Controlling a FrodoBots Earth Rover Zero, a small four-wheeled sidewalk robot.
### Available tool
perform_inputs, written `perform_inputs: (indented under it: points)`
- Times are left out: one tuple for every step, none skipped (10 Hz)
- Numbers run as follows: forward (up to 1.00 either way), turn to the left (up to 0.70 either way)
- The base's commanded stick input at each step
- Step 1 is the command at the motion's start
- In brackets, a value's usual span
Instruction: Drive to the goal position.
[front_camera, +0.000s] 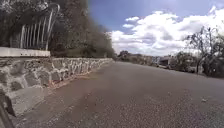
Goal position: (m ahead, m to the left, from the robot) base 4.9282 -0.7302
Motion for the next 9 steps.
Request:
perform_inputs:
  points:
    - [0.11, 0.01]
    - [0.82, 0.01]
    - [0.84, 0.01]
    - [0.85, 0.01]
    - [0.85, 0.01]
    - [0.85, 0.01]
    - [0.85, 0.01]
    - [0.85, 0.01]
    - [0.85, 0.01]
